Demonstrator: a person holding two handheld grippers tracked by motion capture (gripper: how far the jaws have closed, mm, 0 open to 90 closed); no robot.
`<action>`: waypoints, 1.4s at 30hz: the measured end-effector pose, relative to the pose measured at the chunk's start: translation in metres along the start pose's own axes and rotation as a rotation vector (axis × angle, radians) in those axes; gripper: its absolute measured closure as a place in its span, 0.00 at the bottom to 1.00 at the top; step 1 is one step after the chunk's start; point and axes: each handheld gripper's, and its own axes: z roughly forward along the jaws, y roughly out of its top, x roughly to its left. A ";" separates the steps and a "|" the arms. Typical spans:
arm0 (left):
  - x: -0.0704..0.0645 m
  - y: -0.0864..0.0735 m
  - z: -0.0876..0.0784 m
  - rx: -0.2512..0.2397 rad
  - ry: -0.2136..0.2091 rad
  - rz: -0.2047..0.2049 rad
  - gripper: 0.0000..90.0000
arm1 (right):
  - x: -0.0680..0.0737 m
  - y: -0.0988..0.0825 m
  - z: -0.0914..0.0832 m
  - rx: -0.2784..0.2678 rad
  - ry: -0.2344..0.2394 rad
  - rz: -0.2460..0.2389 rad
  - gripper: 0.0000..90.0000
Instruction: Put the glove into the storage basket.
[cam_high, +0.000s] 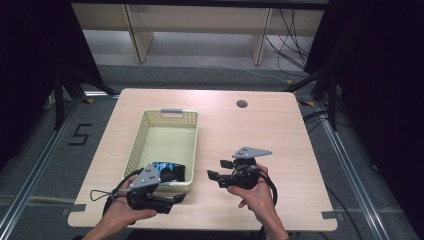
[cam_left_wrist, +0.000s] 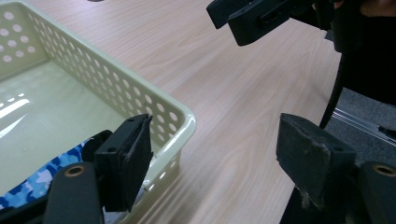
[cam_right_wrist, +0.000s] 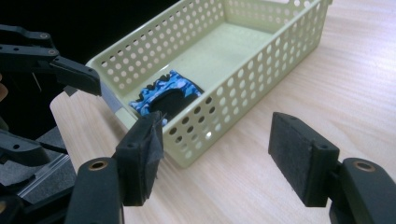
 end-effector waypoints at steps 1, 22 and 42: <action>-0.001 0.000 -0.001 0.010 -0.008 0.010 0.29 | 0.002 -0.001 -0.002 0.017 -0.003 0.038 0.40; -0.013 -0.015 0.000 0.016 -0.051 0.010 0.25 | -0.002 -0.024 -0.015 -0.008 0.005 0.050 0.33; -0.019 -0.034 0.005 0.057 -0.087 0.019 0.24 | -0.003 -0.049 -0.016 0.010 0.006 0.014 0.30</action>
